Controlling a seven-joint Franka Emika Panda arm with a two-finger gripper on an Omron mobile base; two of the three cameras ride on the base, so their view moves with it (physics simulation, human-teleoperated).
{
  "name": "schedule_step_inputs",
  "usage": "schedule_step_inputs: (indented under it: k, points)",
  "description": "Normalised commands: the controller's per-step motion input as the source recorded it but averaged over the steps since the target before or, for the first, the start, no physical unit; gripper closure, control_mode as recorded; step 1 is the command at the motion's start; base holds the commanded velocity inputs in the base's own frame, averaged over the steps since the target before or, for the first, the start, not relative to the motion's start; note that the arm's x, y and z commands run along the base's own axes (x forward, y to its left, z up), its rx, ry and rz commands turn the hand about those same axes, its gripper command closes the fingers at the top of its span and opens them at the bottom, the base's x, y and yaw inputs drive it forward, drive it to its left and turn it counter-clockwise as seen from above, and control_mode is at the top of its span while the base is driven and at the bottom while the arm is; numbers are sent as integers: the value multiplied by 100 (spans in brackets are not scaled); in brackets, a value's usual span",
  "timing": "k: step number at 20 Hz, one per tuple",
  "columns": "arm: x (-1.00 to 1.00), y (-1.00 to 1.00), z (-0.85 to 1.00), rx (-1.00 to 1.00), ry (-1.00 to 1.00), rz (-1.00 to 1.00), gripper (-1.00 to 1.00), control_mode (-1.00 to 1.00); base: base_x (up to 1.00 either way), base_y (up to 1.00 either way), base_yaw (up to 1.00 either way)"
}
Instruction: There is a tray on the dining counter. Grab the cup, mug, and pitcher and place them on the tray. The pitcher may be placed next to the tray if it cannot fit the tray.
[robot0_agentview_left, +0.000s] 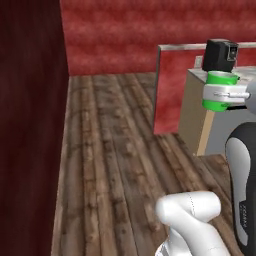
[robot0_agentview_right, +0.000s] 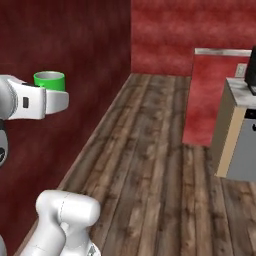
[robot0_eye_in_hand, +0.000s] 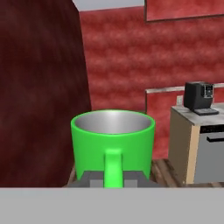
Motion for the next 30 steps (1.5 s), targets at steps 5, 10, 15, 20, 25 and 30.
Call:
schedule_step_inputs:
  k: [5, 10, 15, 20, 25, 30]
  points:
    - [0, 0, 0, 0, 0, 0, 100, 100, 100, 32, -26]
    - [0, 0, 0, 0, 0, 0, 100, 100, 100, 19, -23]
    - [0, 0, 0, 0, 0, 0, 100, 100, 100, 3, -16]
    - [0, 0, 0, 0, 0, 0, 100, 100, 100, 34, -12]
    - [0, 0, 0, 0, 0, 0, 100, 100, 100, 61, -4]
    - [0, 0, 0, 0, 0, 0, 100, 100, 100, 70, -2]
